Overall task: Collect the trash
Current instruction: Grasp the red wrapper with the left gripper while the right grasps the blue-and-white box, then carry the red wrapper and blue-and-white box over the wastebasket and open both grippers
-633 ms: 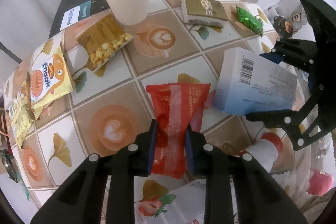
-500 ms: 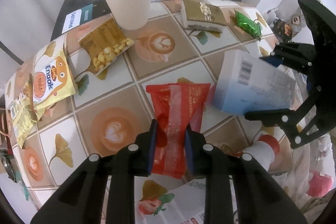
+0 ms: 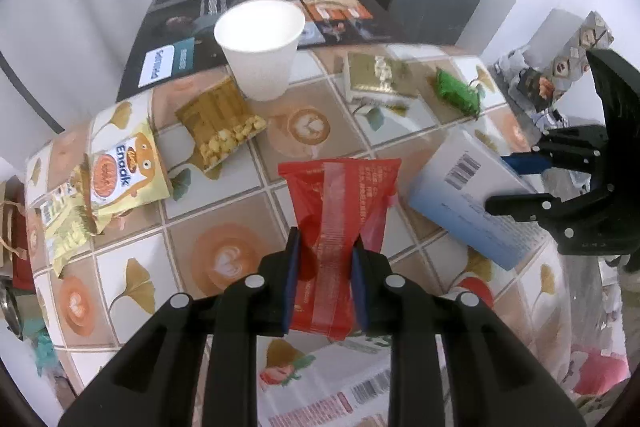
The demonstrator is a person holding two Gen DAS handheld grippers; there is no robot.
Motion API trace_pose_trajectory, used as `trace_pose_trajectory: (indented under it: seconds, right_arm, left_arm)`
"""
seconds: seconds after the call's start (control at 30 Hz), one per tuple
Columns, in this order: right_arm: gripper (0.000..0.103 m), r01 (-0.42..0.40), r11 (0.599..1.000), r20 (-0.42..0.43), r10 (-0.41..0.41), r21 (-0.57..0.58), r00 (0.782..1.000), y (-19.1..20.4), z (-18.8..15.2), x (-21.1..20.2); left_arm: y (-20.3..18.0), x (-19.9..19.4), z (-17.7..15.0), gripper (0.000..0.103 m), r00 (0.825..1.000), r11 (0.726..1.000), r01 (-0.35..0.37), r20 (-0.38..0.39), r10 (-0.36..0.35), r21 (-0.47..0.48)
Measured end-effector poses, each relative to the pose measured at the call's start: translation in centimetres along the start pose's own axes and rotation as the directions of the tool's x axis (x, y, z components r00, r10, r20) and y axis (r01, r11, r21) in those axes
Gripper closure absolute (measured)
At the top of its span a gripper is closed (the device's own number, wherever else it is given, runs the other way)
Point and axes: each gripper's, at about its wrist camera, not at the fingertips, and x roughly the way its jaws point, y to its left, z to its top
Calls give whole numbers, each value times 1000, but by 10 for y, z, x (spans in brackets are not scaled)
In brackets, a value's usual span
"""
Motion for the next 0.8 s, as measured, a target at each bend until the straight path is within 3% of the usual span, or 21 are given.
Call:
trace_pose_trajectory:
  seconds: [0.4, 0.6, 0.8]
  right_arm:
    - [70, 50, 991, 155, -70, 126, 985, -3, -47, -106]
    - [70, 85, 968, 246, -144, 234, 958, -14, -105, -175]
    - [70, 130, 903, 268, -256, 409, 929, -42, -189, -232]
  left_arm:
    - [-54, -72, -4, 81, 981, 990, 140, 139, -136, -18]
    - [-123, -93, -16, 81, 963, 975, 218, 151, -222, 43]
    - [-212, -88, -24, 81, 944, 946, 291, 120, -308, 142]
